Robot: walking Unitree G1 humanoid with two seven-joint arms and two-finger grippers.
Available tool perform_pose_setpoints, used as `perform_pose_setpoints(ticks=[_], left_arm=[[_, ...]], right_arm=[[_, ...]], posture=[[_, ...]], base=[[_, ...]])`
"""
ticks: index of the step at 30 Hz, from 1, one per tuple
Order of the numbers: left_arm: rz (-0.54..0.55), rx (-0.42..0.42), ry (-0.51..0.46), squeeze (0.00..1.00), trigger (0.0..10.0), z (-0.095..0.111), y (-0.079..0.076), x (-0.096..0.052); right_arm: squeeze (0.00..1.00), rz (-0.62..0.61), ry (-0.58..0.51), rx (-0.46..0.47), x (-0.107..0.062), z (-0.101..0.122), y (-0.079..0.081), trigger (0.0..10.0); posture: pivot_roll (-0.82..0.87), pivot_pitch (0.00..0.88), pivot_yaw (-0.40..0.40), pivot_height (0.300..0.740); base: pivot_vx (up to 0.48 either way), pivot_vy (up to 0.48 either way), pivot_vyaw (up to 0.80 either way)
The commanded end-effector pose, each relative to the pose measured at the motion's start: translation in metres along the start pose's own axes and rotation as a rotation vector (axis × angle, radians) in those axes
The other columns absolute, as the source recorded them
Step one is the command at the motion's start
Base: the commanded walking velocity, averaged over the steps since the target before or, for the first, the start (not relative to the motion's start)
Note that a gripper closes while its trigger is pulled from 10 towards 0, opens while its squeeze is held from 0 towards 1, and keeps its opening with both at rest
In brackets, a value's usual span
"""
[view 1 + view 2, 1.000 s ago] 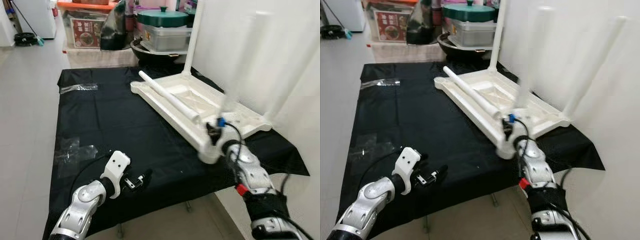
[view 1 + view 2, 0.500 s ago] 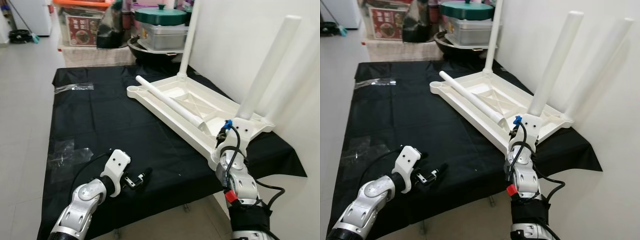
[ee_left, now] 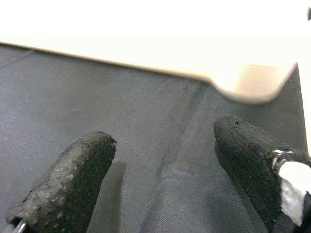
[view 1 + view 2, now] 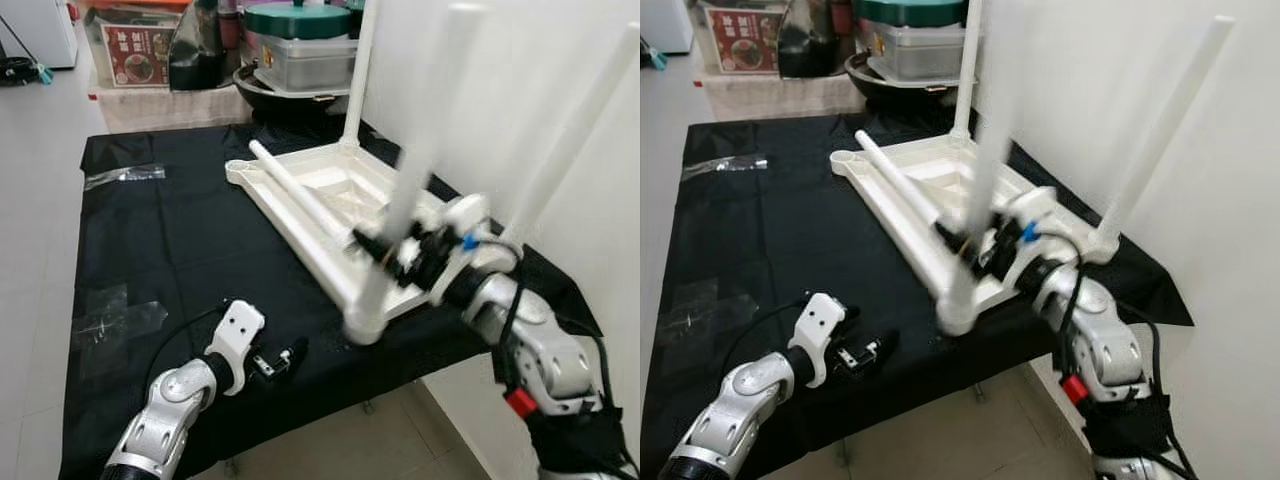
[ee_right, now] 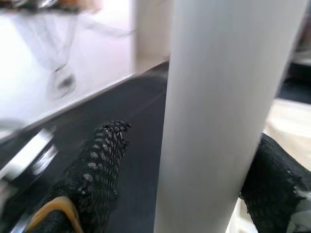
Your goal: Building children table
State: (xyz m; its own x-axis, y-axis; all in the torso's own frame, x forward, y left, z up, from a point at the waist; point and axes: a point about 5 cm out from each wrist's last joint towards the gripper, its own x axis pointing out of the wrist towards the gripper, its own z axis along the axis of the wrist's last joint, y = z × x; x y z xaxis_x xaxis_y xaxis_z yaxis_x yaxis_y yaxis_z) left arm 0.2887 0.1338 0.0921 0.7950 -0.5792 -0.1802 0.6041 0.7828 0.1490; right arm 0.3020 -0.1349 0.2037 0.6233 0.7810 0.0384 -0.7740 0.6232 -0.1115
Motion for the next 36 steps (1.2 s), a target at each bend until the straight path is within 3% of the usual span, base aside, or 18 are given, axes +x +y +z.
perform_pose_setpoints(ticks=[1,4,5,7,8,9,14,17,18,20,21,22,24,25,27,32,36], left_arm=[[-0.003,0.005,0.017,0.00,10.0,-0.003,-0.001,0.001],[-0.002,0.007,0.019,0.00,10.0,-0.004,-0.001,0.000],[-0.001,0.008,0.021,0.00,10.0,-0.004,0.000,-0.001],[-0.001,0.009,0.022,0.00,10.0,-0.004,0.000,-0.002],[0.000,0.010,0.022,0.00,10.0,-0.005,0.000,-0.002],[0.002,0.011,0.023,0.00,10.0,-0.005,0.001,-0.002],[0.006,0.013,0.024,0.00,10.0,-0.005,0.002,-0.003],[0.007,0.013,0.024,0.00,10.0,-0.005,0.002,-0.003],[0.007,0.013,0.024,0.00,10.0,-0.005,0.002,-0.003],[0.006,0.011,0.021,0.00,10.0,-0.005,0.000,-0.003],[0.006,0.011,0.021,0.00,10.0,-0.005,0.000,-0.003],[0.006,0.010,0.020,0.00,10.0,-0.005,0.000,-0.003],[0.004,0.009,0.017,0.00,10.0,-0.005,-0.001,-0.002],[0.004,0.009,0.017,0.00,10.0,-0.005,-0.001,-0.002],[-0.002,0.009,0.013,0.00,10.0,-0.004,-0.003,-0.001],[-0.007,0.011,0.013,0.00,10.0,-0.004,-0.004,-0.002],[-0.006,0.012,0.014,0.00,10.0,-0.004,-0.004,-0.003]], right_arm=[[0.00,0.033,0.047,-0.031,0.002,-0.009,0.003,10.0],[0.00,0.016,0.071,-0.066,0.006,-0.014,-0.003,10.0],[0.00,-0.004,0.088,-0.090,0.010,-0.018,-0.008,8.2],[0.00,-0.005,0.103,-0.103,0.010,-0.019,-0.010,8.2],[0.00,-0.034,0.121,-0.107,0.012,-0.022,-0.014,0.4],[0.00,-0.047,0.124,-0.089,0.013,-0.022,-0.016,0.0],[0.00,-0.108,0.138,-0.060,0.013,-0.024,-0.022,0.0],[0.00,-0.275,0.195,-0.027,0.009,-0.034,-0.036,0.0],[0.00,-0.275,0.195,-0.027,0.009,-0.034,-0.036,0.0],[0.00,-0.602,0.256,0.028,-0.004,-0.050,-0.055,0.0],[0.00,-0.602,0.256,0.028,-0.004,-0.050,-0.055,0.0],[0.00,-0.752,0.263,0.044,-0.011,-0.056,-0.062,0.0],[0.00,-1.172,0.242,0.069,-0.037,-0.064,-0.073,0.0],[0.00,-1.172,0.242,0.069,-0.037,-0.064,-0.073,0.0],[0.00,-1.401,0.254,0.071,-0.055,-0.070,-0.071,0.0],[0.00,-1.516,0.249,0.040,-0.060,-0.069,-0.066,0.0],[0.00,-1.503,0.264,0.050,-0.052,-0.069,-0.063,0.0]], posture=[[0.01,0.000,-0.110,0.740],[0.02,0.000,-0.110,0.740],[0.02,0.000,-0.111,0.740],[0.02,0.000,-0.111,0.740],[0.03,0.000,-0.113,0.740],[0.03,0.000,-0.116,0.740],[0.03,0.000,-0.117,0.740],[0.02,0.000,-0.117,0.740],[0.02,0.000,-0.117,0.740],[0.02,0.000,-0.118,0.740],[0.02,0.000,-0.118,0.740],[0.02,0.000,-0.118,0.740],[0.02,0.000,-0.119,0.740],[0.02,0.000,-0.119,0.740],[0.02,0.000,-0.114,0.740],[0.02,0.000,-0.117,0.740],[0.02,0.000,-0.122,0.740]], base=[[0.000,0.000,0.00],[0.000,0.000,0.00],[0.000,0.000,0.00],[0.000,0.000,0.00],[0.000,0.000,0.00],[0.000,0.000,0.00],[0.000,0.000,0.00],[0.000,0.000,0.00],[0.000,0.000,0.00],[0.000,0.000,0.00],[0.000,0.000,0.00],[0.000,0.000,0.00],[0.000,0.000,0.00],[0.000,0.000,0.00],[0.000,0.000,0.00],[0.000,0.000,0.00],[0.000,0.000,0.00]])
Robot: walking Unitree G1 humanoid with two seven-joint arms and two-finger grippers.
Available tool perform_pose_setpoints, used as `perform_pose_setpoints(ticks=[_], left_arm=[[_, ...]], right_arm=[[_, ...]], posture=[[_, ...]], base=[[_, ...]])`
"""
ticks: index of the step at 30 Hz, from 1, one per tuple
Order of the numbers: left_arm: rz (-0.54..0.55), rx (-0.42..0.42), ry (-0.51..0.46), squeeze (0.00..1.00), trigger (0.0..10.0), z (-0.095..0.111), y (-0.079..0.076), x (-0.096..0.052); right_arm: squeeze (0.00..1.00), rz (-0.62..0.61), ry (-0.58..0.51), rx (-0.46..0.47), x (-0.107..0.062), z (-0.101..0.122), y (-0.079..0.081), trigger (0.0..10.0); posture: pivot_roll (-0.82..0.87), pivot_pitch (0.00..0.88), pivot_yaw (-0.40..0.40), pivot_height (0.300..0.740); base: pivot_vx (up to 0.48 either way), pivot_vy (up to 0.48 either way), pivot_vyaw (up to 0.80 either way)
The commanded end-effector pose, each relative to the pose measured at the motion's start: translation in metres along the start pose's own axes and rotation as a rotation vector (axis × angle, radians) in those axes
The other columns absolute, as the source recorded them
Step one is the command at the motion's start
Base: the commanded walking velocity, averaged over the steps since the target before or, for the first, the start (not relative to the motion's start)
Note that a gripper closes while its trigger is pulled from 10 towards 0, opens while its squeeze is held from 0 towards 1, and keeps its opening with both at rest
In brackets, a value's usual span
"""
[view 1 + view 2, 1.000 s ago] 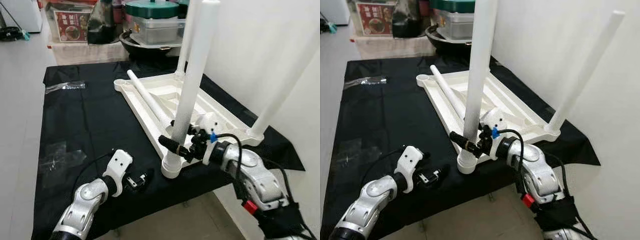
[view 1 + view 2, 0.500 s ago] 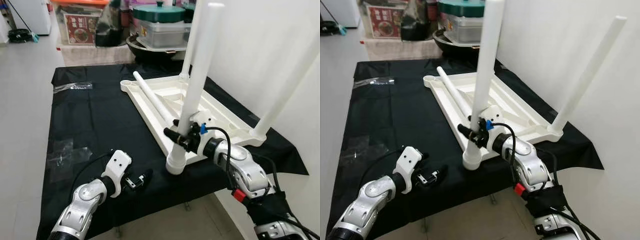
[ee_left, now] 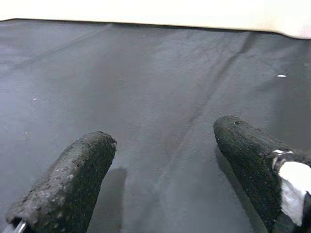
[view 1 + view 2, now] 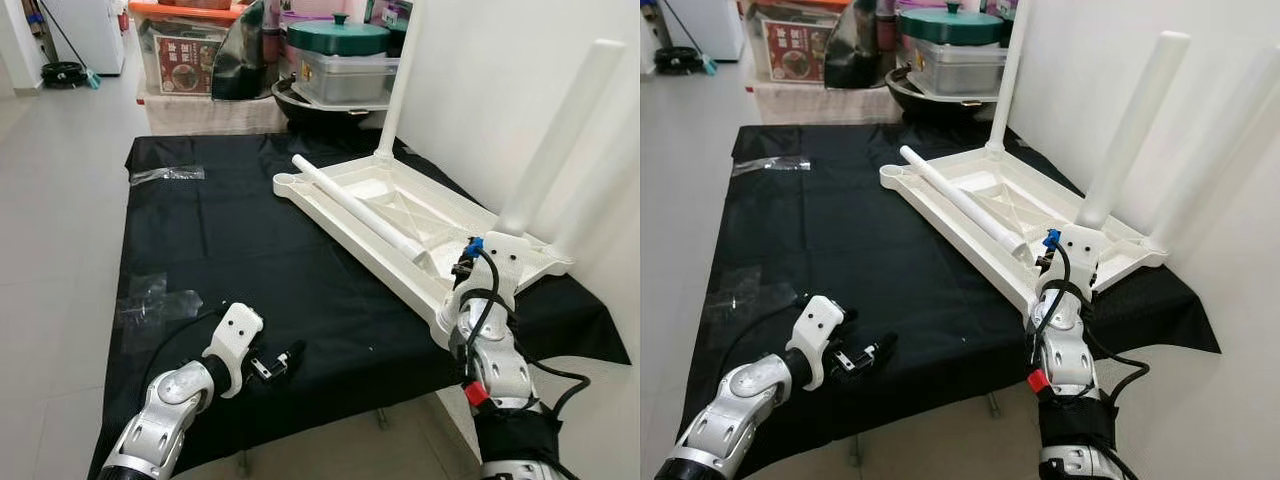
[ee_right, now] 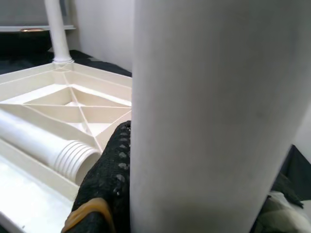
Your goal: Building children table
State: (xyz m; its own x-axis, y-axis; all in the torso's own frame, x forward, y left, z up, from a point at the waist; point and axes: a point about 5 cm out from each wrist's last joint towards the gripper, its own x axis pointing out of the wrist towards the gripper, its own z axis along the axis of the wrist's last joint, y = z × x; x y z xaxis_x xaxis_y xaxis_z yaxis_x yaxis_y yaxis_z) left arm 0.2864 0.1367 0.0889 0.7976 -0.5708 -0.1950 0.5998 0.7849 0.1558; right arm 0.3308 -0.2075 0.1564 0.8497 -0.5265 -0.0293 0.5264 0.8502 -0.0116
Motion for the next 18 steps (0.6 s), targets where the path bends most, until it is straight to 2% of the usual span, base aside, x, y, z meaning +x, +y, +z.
perform_pose_setpoints(ticks=[1,2,3,4,5,6,7,8,9,10,11,12,13,14,16,17,18], left_arm=[[-0.011,0.004,-0.003,0.00,10.0,-0.001,-0.004,0.000],[-0.011,0.004,-0.003,0.00,10.0,-0.001,-0.004,0.000],[-0.009,0.003,-0.003,0.00,10.0,-0.001,-0.004,-0.001],[-0.009,0.003,-0.003,0.00,10.0,-0.001,-0.004,-0.001],[-0.008,0.002,-0.003,0.00,10.0,-0.002,-0.004,-0.001],[-0.008,0.002,-0.003,0.00,10.0,-0.002,-0.004,-0.001],[-0.007,0.000,-0.002,0.00,10.0,-0.002,-0.004,-0.002],[-0.007,0.000,-0.002,0.00,10.0,-0.002,-0.004,-0.002],[-0.006,-0.001,-0.003,0.00,10.0,-0.002,-0.003,-0.002],[-0.006,-0.001,-0.003,0.00,10.0,-0.002,-0.003,-0.002],[-0.006,-0.001,-0.003,0.00,10.0,-0.002,-0.003,-0.002],[-0.007,-0.001,-0.003,0.00,10.0,-0.002,-0.003,-0.002],[-0.009,0.000,-0.003,0.00,10.0,-0.001,-0.003,-0.002],[-0.009,0.000,-0.003,0.00,10.0,-0.001,-0.003,-0.002],[-0.011,0.003,-0.003,0.00,10.0,-0.001,-0.003,-0.001],[-0.011,0.003,-0.003,0.00,10.0,-0.001,-0.003,-0.001],[-0.011,0.004,-0.003,0.00,10.0,-0.001,-0.002,0.000]], right_arm=[[0.00,-0.015,0.077,-0.072,0.001,-0.013,0.002,10.0],[0.00,-0.015,0.077,-0.072,0.001,-0.013,0.002,10.0],[0.24,0.048,0.057,-0.035,0.001,-0.006,0.012,10.0],[0.24,0.048,0.057,-0.035,0.001,-0.006,0.012,10.0],[1.00,0.079,0.028,0.008,0.001,0.001,0.017,10.0],[1.00,0.079,0.028,0.008,0.001,0.001,0.017,10.0],[0.00,0.372,-0.147,0.227,-0.006,0.044,0.036,10.0],[0.00,0.372,-0.147,0.227,-0.006,0.044,0.036,10.0],[0.00,0.585,-0.260,0.339,-0.016,0.069,0.045,10.0],[0.00,0.662,-0.267,0.362,-0.020,0.073,0.048,10.0],[0.00,0.662,-0.267,0.362,-0.020,0.073,0.048,10.0],[0.00,0.794,-0.274,0.355,-0.027,0.077,0.049,10.0],[0.00,0.967,-0.295,0.310,-0.038,0.080,0.049,10.0],[0.00,0.967,-0.295,0.310,-0.038,0.080,0.049,10.0],[0.00,1.199,-0.289,0.234,-0.054,0.080,0.050,10.0],[0.00,1.199,-0.289,0.234,-0.054,0.080,0.050,10.0],[0.00,1.291,-0.278,0.178,-0.062,0.078,0.050,10.0]], posture=[[0.03,0.000,-0.124,0.740],[0.03,0.000,-0.124,0.740],[0.03,0.000,-0.124,0.740],[0.03,0.000,-0.124,0.740],[0.03,0.000,-0.124,0.740],[0.03,0.000,-0.124,0.740],[0.02,0.000,-0.125,0.740],[0.02,0.000,-0.125,0.740],[0.02,0.000,-0.125,0.740],[0.02,0.000,-0.125,0.740],[0.02,0.000,-0.125,0.740],[0.02,0.000,-0.117,0.740],[0.02,0.000,-0.115,0.740],[0.02,0.000,-0.115,0.740],[0.01,0.000,-0.112,0.740],[0.01,0.000,-0.112,0.740],[0.01,0.000,-0.112,0.740]], base=[[0.000,0.000,0.00],[0.000,0.000,0.00],[0.000,0.000,0.00],[0.000,0.000,0.00],[0.000,0.000,0.00],[0.000,0.000,0.00],[0.000,0.000,0.00],[0.000,0.000,0.00],[0.000,0.000,0.00],[0.000,0.000,0.00],[0.000,0.000,0.00],[0.000,0.000,0.00],[0.000,0.000,0.00],[0.000,0.000,0.00],[0.000,0.000,0.00],[0.000,0.000,0.00],[0.000,0.000,0.00]])
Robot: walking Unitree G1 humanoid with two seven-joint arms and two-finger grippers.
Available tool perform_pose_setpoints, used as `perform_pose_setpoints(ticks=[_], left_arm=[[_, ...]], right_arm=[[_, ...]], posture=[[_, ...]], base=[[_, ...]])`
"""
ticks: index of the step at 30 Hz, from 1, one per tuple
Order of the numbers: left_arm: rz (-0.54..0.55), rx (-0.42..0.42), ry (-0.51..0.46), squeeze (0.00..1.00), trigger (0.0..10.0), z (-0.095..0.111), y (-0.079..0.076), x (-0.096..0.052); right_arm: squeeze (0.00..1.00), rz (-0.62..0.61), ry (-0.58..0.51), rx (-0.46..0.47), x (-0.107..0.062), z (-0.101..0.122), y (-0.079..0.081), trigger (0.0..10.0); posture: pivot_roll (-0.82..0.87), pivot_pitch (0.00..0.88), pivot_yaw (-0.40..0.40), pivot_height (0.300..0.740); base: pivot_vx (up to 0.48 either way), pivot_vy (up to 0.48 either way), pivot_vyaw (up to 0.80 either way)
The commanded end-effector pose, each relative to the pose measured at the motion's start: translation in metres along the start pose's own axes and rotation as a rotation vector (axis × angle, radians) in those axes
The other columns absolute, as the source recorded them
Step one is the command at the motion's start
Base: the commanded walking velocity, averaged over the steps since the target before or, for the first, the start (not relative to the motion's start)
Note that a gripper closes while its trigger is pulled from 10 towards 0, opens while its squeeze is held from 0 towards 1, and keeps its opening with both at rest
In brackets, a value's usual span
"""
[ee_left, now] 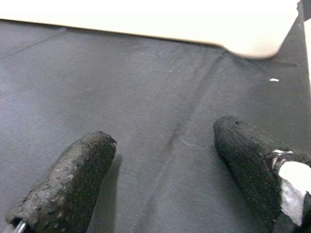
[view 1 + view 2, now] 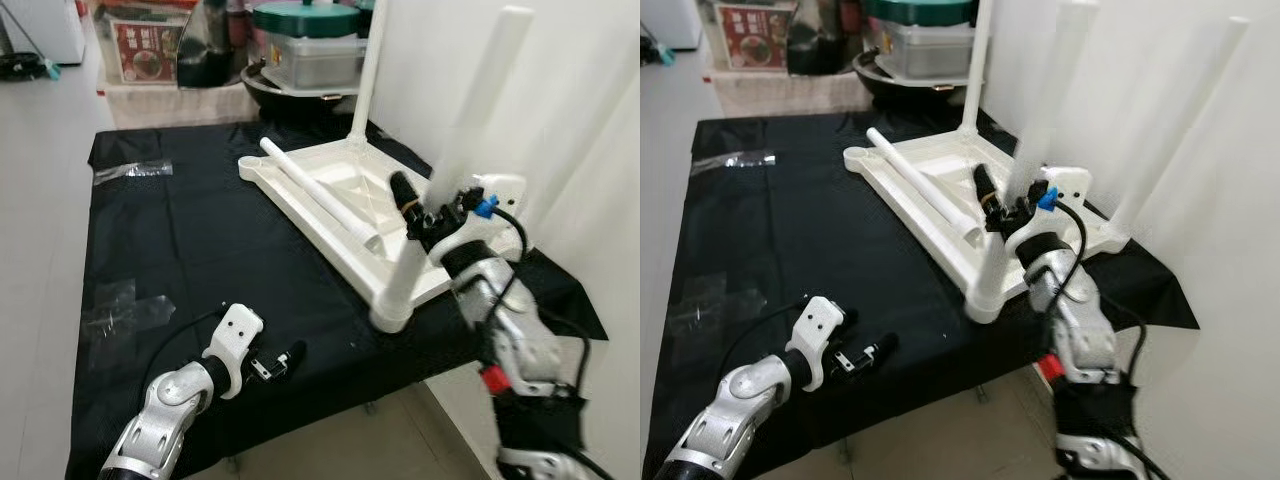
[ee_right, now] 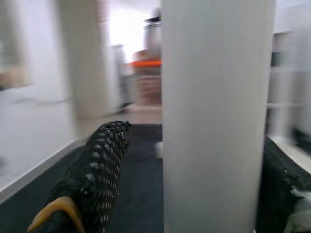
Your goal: Building children table
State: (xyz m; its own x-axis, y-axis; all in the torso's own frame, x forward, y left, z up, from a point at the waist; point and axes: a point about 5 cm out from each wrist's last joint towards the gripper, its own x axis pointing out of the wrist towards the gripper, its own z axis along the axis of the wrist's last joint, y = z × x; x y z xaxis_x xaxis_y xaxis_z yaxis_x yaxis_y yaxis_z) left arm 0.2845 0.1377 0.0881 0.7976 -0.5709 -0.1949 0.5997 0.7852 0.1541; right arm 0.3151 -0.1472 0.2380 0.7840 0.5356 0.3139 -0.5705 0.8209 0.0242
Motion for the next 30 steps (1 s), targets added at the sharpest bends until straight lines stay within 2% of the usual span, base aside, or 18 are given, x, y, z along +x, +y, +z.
perform_pose_setpoints(ticks=[1,2,5,6,7,8,12,16,17,19,20,21,22,23,24,26,28,30], left_arm=[[-0.011,0.005,-0.003,0.00,10.0,0.000,-0.002,0.001],[-0.011,0.006,-0.004,0.00,10.0,0.001,-0.001,0.002],[-0.013,0.007,-0.005,0.00,10.0,0.001,-0.002,0.003],[-0.012,0.007,-0.005,0.00,10.0,0.001,-0.002,0.002],[-0.012,0.007,-0.005,0.00,10.0,0.001,-0.002,0.002],[-0.011,0.006,-0.004,0.00,10.0,0.001,-0.002,0.002],[-0.010,0.007,0.000,0.00,10.0,0.000,-0.001,-0.001],[-0.005,0.005,0.002,0.00,10.0,-0.001,0.000,-0.002],[-0.004,0.005,0.002,0.00,10.0,-0.001,0.001,-0.002],[-0.006,0.001,0.001,0.00,10.0,-0.001,-0.001,-0.001],[-0.006,0.001,0.001,0.00,10.0,-0.001,-0.001,-0.001],[-0.008,0.000,0.001,0.00,10.0,-0.002,-0.001,0.000],[-0.008,0.000,0.001,0.00,10.0,-0.002,-0.001,0.000],[-0.011,0.000,0.000,0.00,10.0,-0.002,-0.002,0.000],[-0.011,0.000,0.000,0.00,10.0,-0.002,-0.002,0.000],[-0.012,-0.003,-0.001,0.00,10.0,-0.002,-0.002,0.001],[-0.012,-0.003,-0.001,0.00,10.0,-0.002,-0.002,0.001],[-0.016,-0.002,0.001,0.00,10.0,-0.002,-0.002,0.002]], right_arm=[[0.00,0.137,0.034,0.018,0.001,-0.004,0.016,10.0],[0.00,0.222,0.077,-0.008,-0.002,-0.008,0.023,10.0],[0.00,0.295,0.168,-0.071,-0.004,-0.027,0.027,10.0],[0.00,0.311,0.209,-0.127,-0.005,-0.037,0.025,4.3],[0.00,0.311,0.209,-0.127,-0.005,-0.037,0.025,4.3],[0.00,0.301,0.236,-0.143,-0.005,-0.041,0.022,0.0],[0.00,0.231,0.290,-0.222,-0.007,-0.052,0.012,0.0],[0.00,0.043,0.395,-0.246,-0.011,-0.064,-0.006,0.0],[0.00,-0.043,0.413,-0.248,-0.011,-0.067,-0.013,0.0],[0.00,-0.429,0.391,-0.243,-0.013,-0.065,-0.039,0.0],[0.00,-0.429,0.391,-0.243,-0.013,-0.065,-0.039,0.0],[0.00,-0.622,0.391,-0.215,-0.020,-0.066,-0.051,0.0],[0.00,-0.622,0.391,-0.215,-0.020,-0.066,-0.051,0.0],[0.00,-0.779,0.386,-0.172,-0.028,-0.067,-0.060,0.0],[0.00,-0.779,0.386,-0.172,-0.028,-0.067,-0.060,0.0],[0.00,-1.053,0.395,-0.151,-0.053,-0.073,-0.070,0.0],[0.00,-1.053,0.395,-0.151,-0.053,-0.073,-0.070,0.0],[0.00,-1.146,0.409,-0.211,-0.063,-0.077,-0.065,0.0]], posture=[[0.01,0.000,-0.112,0.740],[0.01,0.000,-0.112,0.740],[0.02,0.000,-0.115,0.740],[0.02,0.000,-0.115,0.740],[0.02,0.000,-0.115,0.740],[0.02,0.000,-0.115,0.740],[0.02,0.000,-0.112,0.740],[0.01,0.000,-0.112,0.740],[0.00,0.000,-0.110,0.740],[-0.02,0.000,-0.103,0.740],[-0.02,0.000,-0.103,0.740],[-0.03,0.000,-0.100,0.740],[-0.03,0.000,-0.100,0.740],[-0.03,0.000,-0.099,0.740],[-0.03,0.000,-0.099,0.740],[-0.05,0.000,-0.092,0.740],[-0.05,0.000,-0.092,0.740],[-0.06,0.000,-0.082,0.740]], base=[[0.000,0.000,0.00],[0.000,0.000,0.00],[0.000,0.000,0.00],[0.000,0.000,0.00],[0.000,0.000,0.00],[0.000,0.000,0.00],[0.000,0.000,0.00],[0.000,0.000,0.00],[0.000,0.000,0.00],[0.000,0.000,0.00],[0.000,0.000,0.00],[0.000,0.000,0.00],[0.000,0.000,0.00],[0.000,0.000,0.00],[0.000,0.000,0.00],[0.000,0.000,0.00],[0.000,0.000,0.00],[0.000,0.000,0.00]])
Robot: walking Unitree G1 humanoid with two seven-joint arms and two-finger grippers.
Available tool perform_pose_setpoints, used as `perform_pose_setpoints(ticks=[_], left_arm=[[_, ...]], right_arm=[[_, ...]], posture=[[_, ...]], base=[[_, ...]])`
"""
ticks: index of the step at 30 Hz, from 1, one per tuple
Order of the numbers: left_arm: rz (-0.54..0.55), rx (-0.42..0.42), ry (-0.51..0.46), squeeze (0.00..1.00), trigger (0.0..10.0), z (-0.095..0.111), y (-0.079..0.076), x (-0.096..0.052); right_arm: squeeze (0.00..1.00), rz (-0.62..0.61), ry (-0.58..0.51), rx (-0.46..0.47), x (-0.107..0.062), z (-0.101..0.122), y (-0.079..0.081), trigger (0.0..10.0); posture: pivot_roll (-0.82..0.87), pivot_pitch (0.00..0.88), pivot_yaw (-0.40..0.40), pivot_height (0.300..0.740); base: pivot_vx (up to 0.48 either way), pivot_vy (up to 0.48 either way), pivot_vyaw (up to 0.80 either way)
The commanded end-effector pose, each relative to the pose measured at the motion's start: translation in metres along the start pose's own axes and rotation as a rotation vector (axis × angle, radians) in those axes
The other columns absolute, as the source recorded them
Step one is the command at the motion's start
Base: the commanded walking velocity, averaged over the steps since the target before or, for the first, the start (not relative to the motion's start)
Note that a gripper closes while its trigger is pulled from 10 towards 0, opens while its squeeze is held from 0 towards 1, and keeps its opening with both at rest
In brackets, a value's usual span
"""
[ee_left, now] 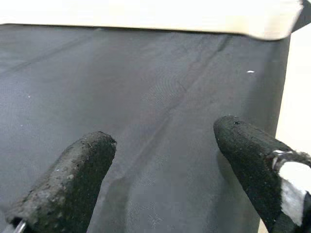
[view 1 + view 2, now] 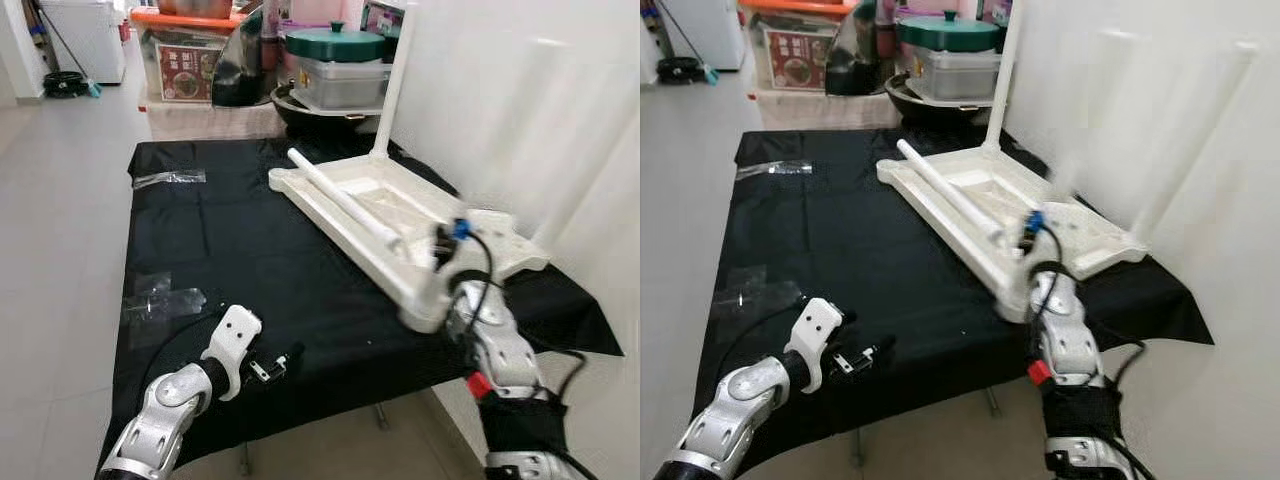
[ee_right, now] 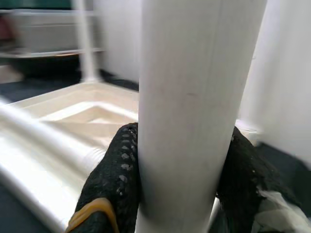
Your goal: Building children table
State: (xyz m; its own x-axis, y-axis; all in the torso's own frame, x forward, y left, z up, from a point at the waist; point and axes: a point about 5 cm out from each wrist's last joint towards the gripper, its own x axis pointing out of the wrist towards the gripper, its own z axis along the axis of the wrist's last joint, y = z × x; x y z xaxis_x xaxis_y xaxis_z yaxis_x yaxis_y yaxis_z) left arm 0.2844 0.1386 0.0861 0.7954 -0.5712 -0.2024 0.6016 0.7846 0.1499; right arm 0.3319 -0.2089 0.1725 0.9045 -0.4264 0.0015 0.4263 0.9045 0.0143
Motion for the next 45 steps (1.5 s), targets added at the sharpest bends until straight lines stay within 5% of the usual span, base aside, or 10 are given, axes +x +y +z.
perform_pose_setpoints(ticks=[1,3,5,6,9,12,19,32,34,45], left_arm=[[-0.016,0.003,-0.006,0.00,10.0,0.000,-0.002,0.002],[-0.020,0.003,-0.006,0.00,10.0,0.000,-0.002,0.003],[-0.021,0.003,-0.006,0.00,10.0,0.000,-0.002,0.003],[-0.022,0.005,-0.006,0.00,10.0,0.000,-0.002,0.004],[-0.020,0.005,-0.007,0.00,10.0,0.001,-0.001,0.004],[-0.017,0.005,-0.006,0.00,10.0,0.000,0.000,0.003],[-0.021,0.005,-0.003,0.00,10.0,-0.001,-0.001,0.003],[-0.001,0.015,-0.010,0.00,10.0,0.002,0.003,0.001],[0.004,0.013,-0.006,0.00,10.0,0.000,0.003,-0.001],[0.006,0.016,-0.016,0.00,10.0,0.004,0.003,0.002]], right_arm=[[0.00,-0.106,0.129,-0.101,-0.007,-0.031,-0.010,0.0],[0.00,0.003,0.138,-0.038,-0.007,-0.032,0.004,10.0],[0.00,0.036,0.127,-0.001,-0.007,-0.029,0.010,10.0],[1.00,0.062,0.092,0.017,-0.006,-0.023,0.013,10.0],[1.00,0.101,0.033,-0.004,-0.001,-0.010,0.017,10.0],[0.00,0.298,-0.036,0.056,0.003,0.007,0.032,10.0],[0.00,1.001,-0.210,0.064,-0.031,0.046,0.057,10.0],[0.00,1.332,-0.197,-0.238,-0.052,0.017,0.082,10.0],[0.00,1.400,-0.205,-0.209,-0.055,0.021,0.083,1.4],[0.00,1.035,-0.114,-0.251,-0.012,0.014,0.069,0.0]], posture=[[-0.07,0.000,-0.079,0.740],[-0.07,0.000,-0.078,0.740],[-0.07,0.000,-0.078,0.740],[-0.06,0.000,-0.077,0.740],[-0.06,0.000,-0.077,0.740],[-0.06,0.000,-0.077,0.740],[-0.06,0.000,-0.073,0.740],[0.02,0.000,-0.112,0.740],[0.02,0.000,-0.112,0.740],[0.03,0.000,-0.116,0.740]], base=[[0.000,0.000,0.00],[0.000,0.000,0.00],[0.000,0.000,0.00],[0.000,0.000,0.00],[0.000,0.000,0.00],[0.000,0.000,0.00],[0.000,0.000,0.00],[0.000,0.000,0.00],[0.000,0.000,0.00],[0.000,0.000,0.00]])
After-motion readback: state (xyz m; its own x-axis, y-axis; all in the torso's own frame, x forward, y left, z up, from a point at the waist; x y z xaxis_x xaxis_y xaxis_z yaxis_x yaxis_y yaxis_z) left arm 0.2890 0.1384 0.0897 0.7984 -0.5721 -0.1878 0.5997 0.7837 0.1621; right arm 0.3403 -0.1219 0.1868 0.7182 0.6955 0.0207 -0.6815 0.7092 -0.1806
